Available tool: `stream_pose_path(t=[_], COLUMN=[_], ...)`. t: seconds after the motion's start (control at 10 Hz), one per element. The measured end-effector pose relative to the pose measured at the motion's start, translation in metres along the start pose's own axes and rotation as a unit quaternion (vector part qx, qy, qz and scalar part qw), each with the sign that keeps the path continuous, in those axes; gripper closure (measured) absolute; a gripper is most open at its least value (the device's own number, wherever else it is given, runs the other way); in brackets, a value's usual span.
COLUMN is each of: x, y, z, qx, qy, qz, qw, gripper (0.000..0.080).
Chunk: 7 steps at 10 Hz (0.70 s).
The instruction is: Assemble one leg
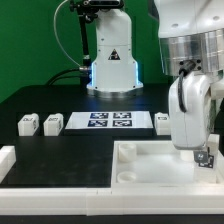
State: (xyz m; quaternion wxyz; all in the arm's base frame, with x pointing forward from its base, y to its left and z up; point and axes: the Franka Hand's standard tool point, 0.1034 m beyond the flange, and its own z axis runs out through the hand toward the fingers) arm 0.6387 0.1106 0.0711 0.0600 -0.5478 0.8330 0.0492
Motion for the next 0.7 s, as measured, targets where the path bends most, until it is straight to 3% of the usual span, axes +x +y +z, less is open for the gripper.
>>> stream_pose_path(t=[0.1,0.2,0.5,0.7], x=[0.000,-0.001,-0.019,-0.019], y=[0.000,0.000,0.008,0.009], z=[0.000,-0.001,-0.036,-0.034], qx=[0.000,0.000,0.010,0.008], qy=[0.000,0.000,-0.017,-0.016], qz=[-0.001,-0.002,-0.015,-0.016], qw=[1.000,1.000,1.000,1.000], gripper=[0.0239,0.0178,0.0151,0.0150])
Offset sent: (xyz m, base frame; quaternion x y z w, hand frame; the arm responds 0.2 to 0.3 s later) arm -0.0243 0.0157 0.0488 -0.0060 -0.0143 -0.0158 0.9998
